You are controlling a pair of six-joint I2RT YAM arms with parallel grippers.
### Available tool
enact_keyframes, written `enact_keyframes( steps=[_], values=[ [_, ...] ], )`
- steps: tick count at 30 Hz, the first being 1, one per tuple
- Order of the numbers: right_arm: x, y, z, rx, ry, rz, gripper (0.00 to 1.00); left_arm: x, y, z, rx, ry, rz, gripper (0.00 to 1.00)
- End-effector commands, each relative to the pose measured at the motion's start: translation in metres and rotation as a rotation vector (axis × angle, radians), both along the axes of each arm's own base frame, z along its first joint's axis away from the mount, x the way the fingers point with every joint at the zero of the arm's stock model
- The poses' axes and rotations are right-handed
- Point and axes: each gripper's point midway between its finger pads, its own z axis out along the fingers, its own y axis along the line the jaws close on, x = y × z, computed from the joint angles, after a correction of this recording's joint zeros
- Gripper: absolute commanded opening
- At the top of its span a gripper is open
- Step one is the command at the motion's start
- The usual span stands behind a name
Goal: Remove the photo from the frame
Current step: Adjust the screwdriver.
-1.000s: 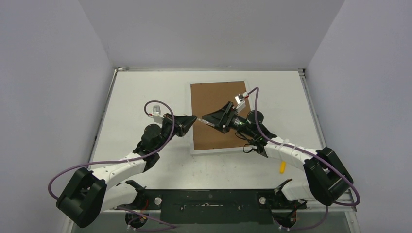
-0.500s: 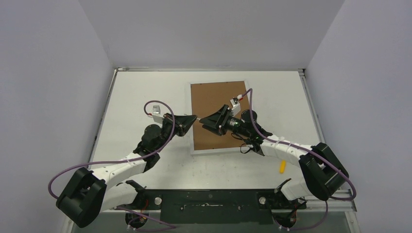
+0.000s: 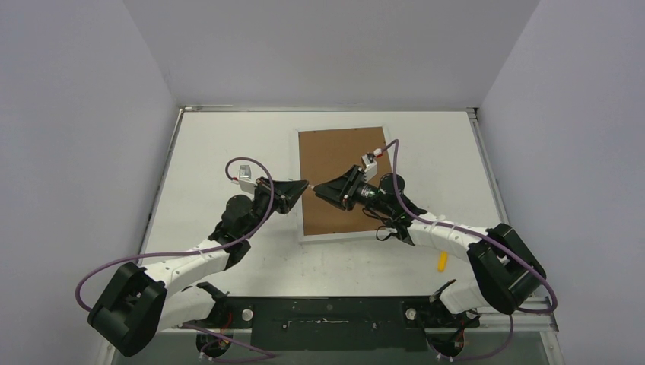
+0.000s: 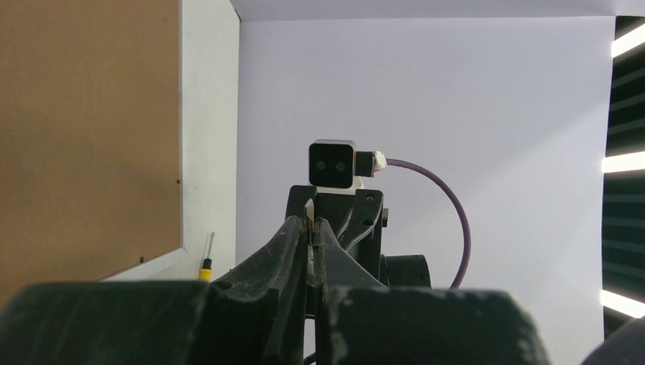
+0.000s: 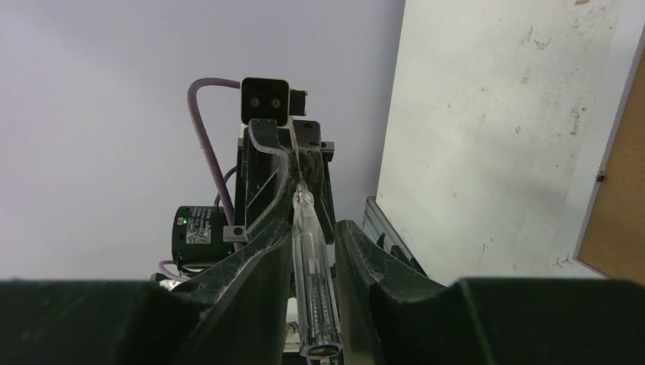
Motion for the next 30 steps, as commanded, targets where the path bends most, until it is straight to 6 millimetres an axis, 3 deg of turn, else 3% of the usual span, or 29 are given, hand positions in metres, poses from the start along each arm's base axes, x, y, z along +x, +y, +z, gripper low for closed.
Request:
enact_keyframes(
  steps=[1, 9, 17, 19, 20, 22, 25, 27, 30],
  values=[
    [0.0037, -0.0064, 0.0187, 0.052, -0.056, -0.032, 0.27, -0.0012, 0.0015, 0.0128, -0.030, -0.049, 0.010, 0.00],
    [0.0061, -0.0111, 0.0186, 0.075, -0.051, -0.057, 0.40, -0.0015, 0.0018, 0.0127, -0.038, -0.043, 0.010, 0.00],
    [0.0062, -0.0082, 0.0209, 0.092, -0.050, -0.044, 0.10, -0.0008, 0.0012, 0.0113, -0.036, -0.043, 0.009, 0.00],
    [0.0059, -0.0079, 0.0212, 0.094, -0.050, -0.041, 0.09, -0.0009, 0.0008, 0.0105, -0.035, -0.043, 0.008, 0.00],
    [0.0055, -0.0076, 0.0215, 0.094, -0.050, -0.036, 0.12, -0.0010, 0.0006, 0.0099, -0.034, -0.043, 0.007, 0.00],
    [0.0043, -0.0059, 0.0229, 0.099, -0.048, -0.024, 0.31, -0.0007, 0.0003, 0.0098, -0.035, -0.045, 0.007, 0.00],
    [0.0035, -0.0053, 0.0239, 0.110, -0.049, -0.016, 0.42, 0.0000, -0.0001, 0.0109, -0.039, -0.047, 0.007, 0.00],
    [0.0027, -0.0040, 0.0229, 0.113, -0.045, -0.007, 0.41, 0.0005, -0.0003, 0.0114, -0.039, -0.047, 0.008, 0.00],
    [0.0024, -0.0035, 0.0229, 0.123, -0.042, -0.003, 0.27, 0.0011, -0.0009, 0.0110, -0.038, -0.046, 0.007, 0.00]
  ],
)
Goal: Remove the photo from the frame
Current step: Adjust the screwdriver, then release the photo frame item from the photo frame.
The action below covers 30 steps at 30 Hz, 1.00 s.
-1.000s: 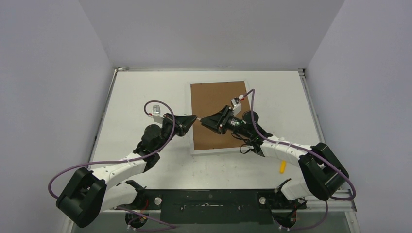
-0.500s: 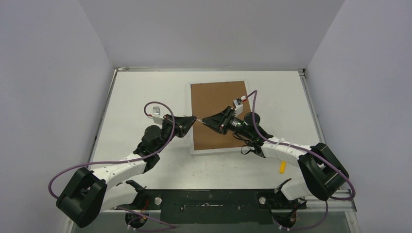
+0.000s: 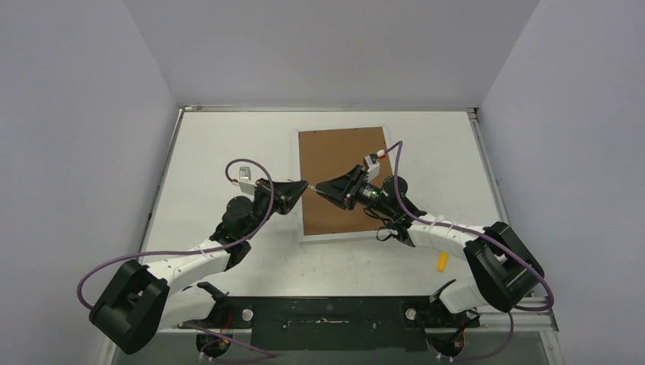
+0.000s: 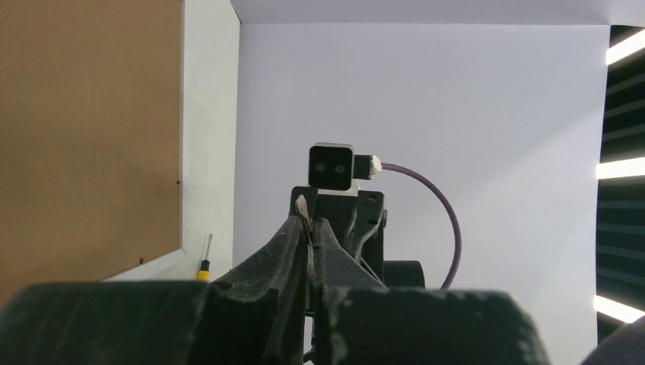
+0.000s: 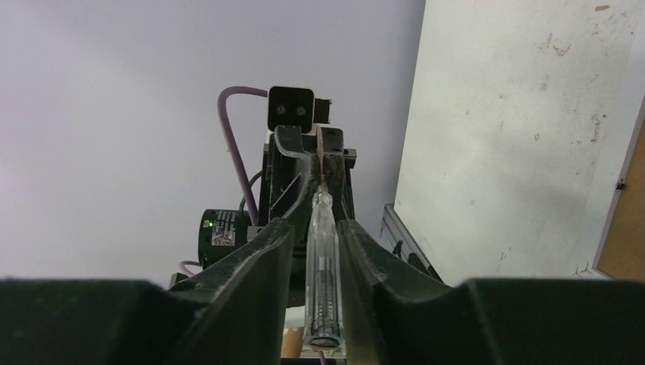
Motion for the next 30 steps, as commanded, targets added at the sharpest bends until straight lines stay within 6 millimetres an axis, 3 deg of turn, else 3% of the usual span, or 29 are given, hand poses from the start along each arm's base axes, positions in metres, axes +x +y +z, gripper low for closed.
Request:
enact_keyframes(
  steps=[1, 4, 7, 12, 14, 16, 19, 25, 27, 30],
  values=[
    [0.000, 0.002, 0.018, 0.062, -0.053, 0.014, 0.26, 0.001, -0.001, 0.019, -0.033, -0.064, 0.004, 0.00],
    [-0.001, 0.003, 0.017, 0.063, -0.048, 0.022, 0.24, 0.001, -0.002, 0.019, -0.033, -0.064, 0.002, 0.00],
    [0.000, 0.003, 0.017, 0.065, -0.045, 0.019, 0.06, 0.002, -0.003, 0.018, -0.034, -0.065, 0.002, 0.00],
    [0.003, -0.002, 0.012, 0.038, -0.050, 0.008, 0.05, -0.001, -0.001, 0.015, -0.025, -0.068, 0.002, 0.00],
    [0.008, -0.007, 0.006, -0.001, -0.044, 0.011, 0.05, 0.000, 0.004, 0.010, 0.015, -0.068, 0.030, 0.11],
    [0.017, -0.013, -0.009, -0.073, -0.011, 0.017, 0.05, 0.001, 0.009, -0.002, 0.104, -0.055, 0.043, 0.30],
    [0.033, -0.029, -0.032, -0.223, 0.009, 0.034, 0.05, 0.001, 0.024, -0.020, 0.215, -0.014, 0.068, 0.50],
    [0.059, -0.071, -0.080, -0.693, 0.078, 0.057, 0.05, -0.002, 0.055, -0.048, 0.453, 0.069, 0.058, 0.95],
    [0.065, -0.079, -0.089, -0.788, 0.075, 0.097, 0.05, -0.001, 0.066, -0.058, 0.529, 0.122, 0.058, 0.97],
    [0.073, -0.083, -0.087, -0.794, 0.067, 0.111, 0.05, -0.003, 0.075, -0.064, 0.585, 0.145, 0.040, 0.96]
  ],
)
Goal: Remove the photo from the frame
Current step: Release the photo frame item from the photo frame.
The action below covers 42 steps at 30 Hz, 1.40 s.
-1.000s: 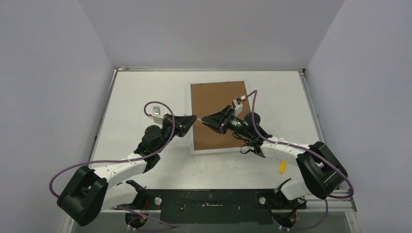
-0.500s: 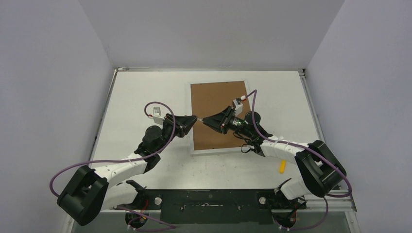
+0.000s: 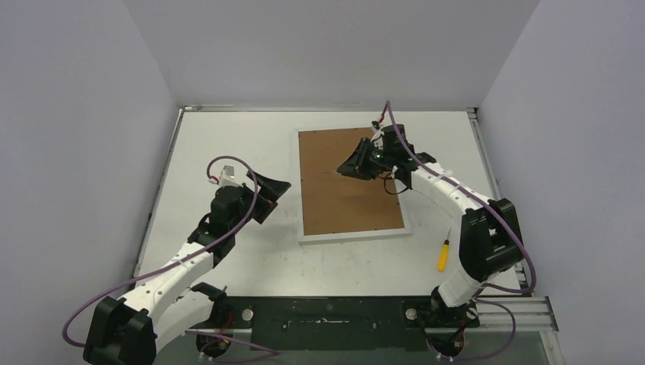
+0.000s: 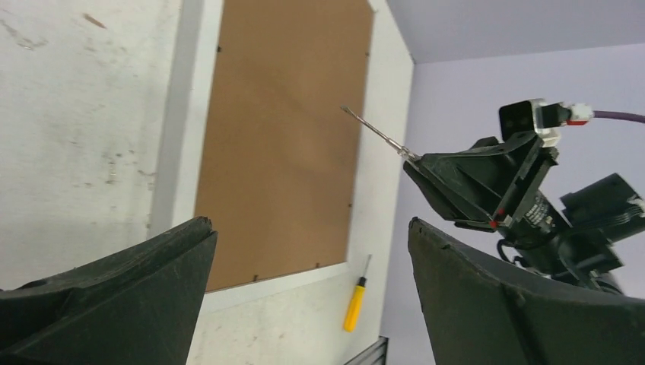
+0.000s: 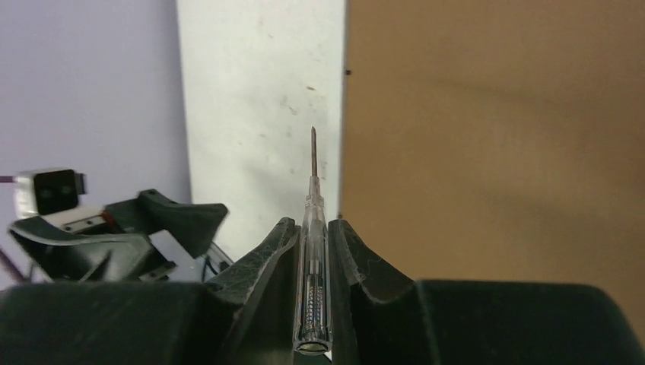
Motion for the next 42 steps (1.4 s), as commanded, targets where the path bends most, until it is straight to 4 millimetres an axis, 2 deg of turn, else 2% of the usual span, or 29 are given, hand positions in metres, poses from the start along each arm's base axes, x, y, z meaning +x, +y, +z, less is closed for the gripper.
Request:
enact_keyframes(
  steps=[1, 3, 5, 7, 9, 14, 17, 19, 21, 26, 27, 31, 35, 42],
  values=[
    [-0.015, -0.030, -0.035, -0.179, 0.079, 0.073, 0.05, -0.007, 0.014, -0.010, 0.157, 0.046, -0.056, 0.96],
    [-0.010, -0.038, -0.039, -0.134, 0.117, 0.044, 0.05, -0.004, 0.014, 0.005, 0.178, -0.069, -0.098, 0.97],
    [-0.006, -0.057, -0.053, -0.097, 0.221, -0.015, 0.05, -0.005, 0.012, 0.017, 0.194, -0.193, -0.129, 0.96],
    [-0.003, -0.060, -0.051, -0.007, 0.214, 0.031, 0.05, -0.005, 0.015, 0.016, 0.172, -0.223, -0.115, 0.96],
    [-0.003, -0.063, -0.053, -0.017, 0.198, 0.066, 0.05, -0.002, 0.013, 0.017, 0.213, -0.230, -0.146, 0.96],
    [-0.002, -0.076, -0.052, -0.083, 0.134, 0.060, 0.05, 0.009, 0.011, -0.010, 0.362, -0.121, -0.210, 0.98],
    [-0.008, -0.079, -0.049, -0.033, 0.121, 0.046, 0.05, 0.015, 0.010, -0.016, 0.406, -0.117, -0.214, 0.98],
    [-0.007, -0.076, -0.035, 0.055, 0.061, 0.056, 0.05, 0.018, 0.007, -0.020, 0.457, -0.102, -0.226, 0.98],
    [-0.006, -0.078, -0.030, 0.080, 0.039, 0.022, 0.05, 0.022, 0.003, -0.024, 0.520, -0.091, -0.234, 0.99],
    [-0.008, -0.088, -0.039, 0.057, 0.088, -0.061, 0.05, 0.031, -0.005, -0.036, 0.655, -0.046, -0.246, 1.00],
    [-0.009, -0.087, -0.039, 0.073, 0.088, -0.064, 0.05, 0.034, -0.006, -0.038, 0.669, -0.038, -0.248, 0.96],
    [-0.011, -0.085, -0.038, 0.099, 0.070, -0.053, 0.05, 0.043, -0.012, -0.044, 0.700, -0.004, -0.259, 0.93],
    [-0.013, -0.083, -0.034, 0.105, 0.056, -0.022, 0.05, 0.053, -0.021, -0.052, 0.737, 0.031, -0.293, 0.77],
    [-0.014, -0.082, -0.032, 0.098, 0.055, 0.000, 0.05, 0.067, -0.031, -0.082, 0.799, 0.148, -0.347, 0.57]
  ],
)
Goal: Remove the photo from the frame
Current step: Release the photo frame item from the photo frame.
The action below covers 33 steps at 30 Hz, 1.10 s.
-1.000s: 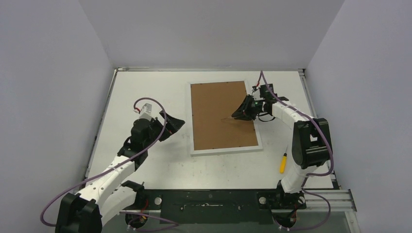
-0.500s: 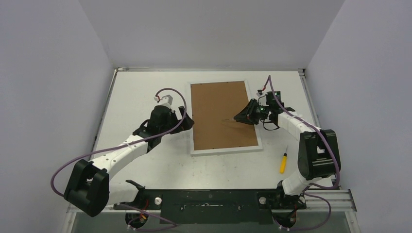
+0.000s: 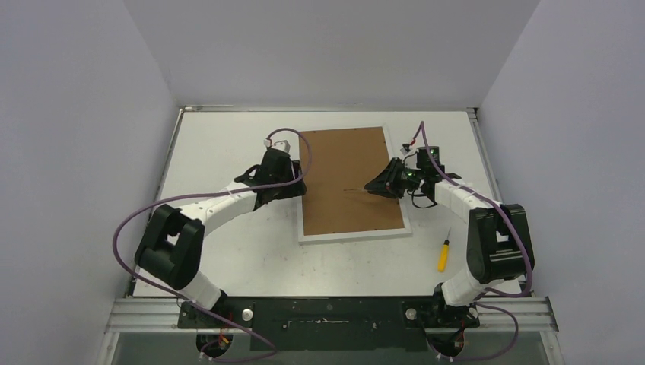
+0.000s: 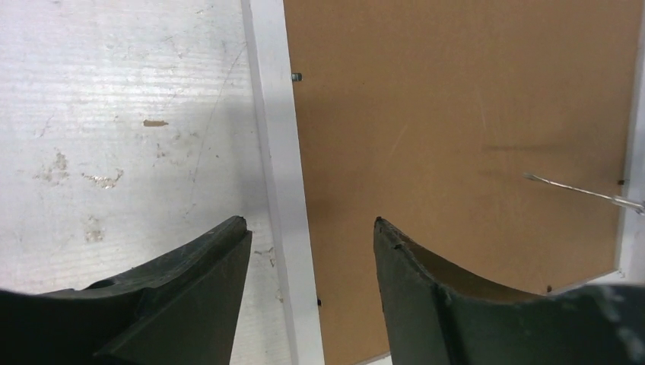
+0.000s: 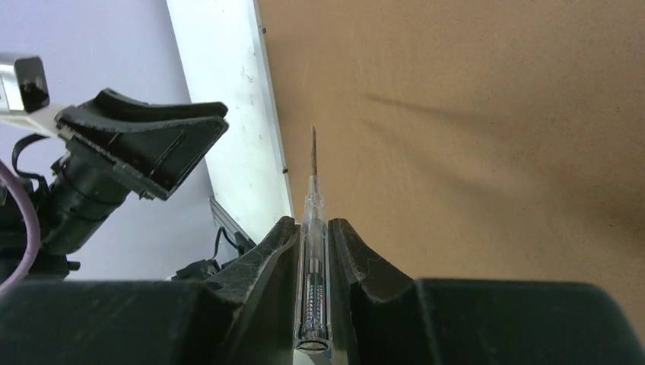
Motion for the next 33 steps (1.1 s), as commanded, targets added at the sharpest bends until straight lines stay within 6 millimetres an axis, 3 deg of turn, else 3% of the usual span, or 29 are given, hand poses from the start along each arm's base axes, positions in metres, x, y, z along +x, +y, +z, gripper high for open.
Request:
enact_keyframes(
  steps=[1, 11, 14, 16, 28, 33],
  values=[
    [0.009, 0.003, 0.031, 0.021, -0.114, 0.029, 0.05, 0.013, -0.004, -0.007, 0.068, 0.038, -0.009, 0.54],
    [0.009, 0.003, 0.045, 0.009, -0.157, 0.043, 0.05, 0.024, -0.003, -0.034, 0.127, 0.107, 0.020, 0.49],
    [0.008, 0.002, 0.042, 0.008, -0.148, 0.040, 0.05, 0.025, -0.003, -0.042, 0.123, 0.123, 0.016, 0.41],
    [0.007, 0.002, 0.040, 0.016, -0.139, 0.039, 0.05, 0.023, -0.004, -0.046, 0.117, 0.130, 0.010, 0.33],
    [0.003, 0.006, 0.032, 0.021, -0.117, 0.057, 0.05, 0.013, -0.011, -0.061, 0.157, 0.143, -0.104, 0.19],
    [-0.004, 0.022, 0.023, -0.012, -0.102, 0.121, 0.05, -0.003, -0.016, -0.062, 0.216, 0.154, -0.165, 0.10]
  ],
)
